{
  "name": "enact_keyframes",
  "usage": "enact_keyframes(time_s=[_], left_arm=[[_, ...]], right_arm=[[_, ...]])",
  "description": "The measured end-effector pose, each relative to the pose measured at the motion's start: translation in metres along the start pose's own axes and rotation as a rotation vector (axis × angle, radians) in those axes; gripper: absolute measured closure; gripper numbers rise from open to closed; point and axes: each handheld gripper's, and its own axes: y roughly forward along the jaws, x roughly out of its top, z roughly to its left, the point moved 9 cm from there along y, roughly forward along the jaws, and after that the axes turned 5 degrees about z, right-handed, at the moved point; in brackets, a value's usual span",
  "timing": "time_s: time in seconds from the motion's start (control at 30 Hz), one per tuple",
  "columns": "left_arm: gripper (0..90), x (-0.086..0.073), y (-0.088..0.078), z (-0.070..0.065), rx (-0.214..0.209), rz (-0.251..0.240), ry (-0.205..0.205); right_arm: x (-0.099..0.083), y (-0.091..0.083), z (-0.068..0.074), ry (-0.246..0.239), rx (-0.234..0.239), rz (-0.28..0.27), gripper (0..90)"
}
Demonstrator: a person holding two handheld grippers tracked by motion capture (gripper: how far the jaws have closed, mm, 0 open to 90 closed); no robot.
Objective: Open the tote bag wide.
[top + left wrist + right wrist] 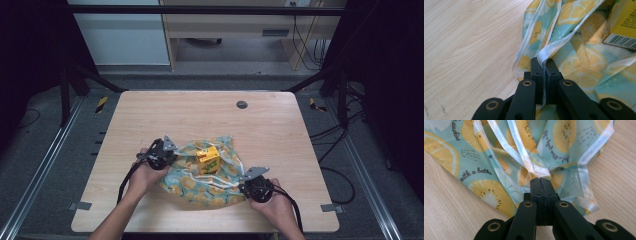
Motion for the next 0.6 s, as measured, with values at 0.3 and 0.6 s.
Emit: enact_keyframes(time_s=[0.3,0.6], left_arm=[[80.3,0.0,-0.002,-0.001,-0.012,-0.009,-0.006],[40.6,0.018,-0.043,-0.002,0.009,-0.121,-0.012]], right_arm=[[0.001,-0.005,-0.004,0.01,0.004,-0.064,82.2],[0.032,-0.041,-0.016,0.04,-0.065,-0.24,32.0]])
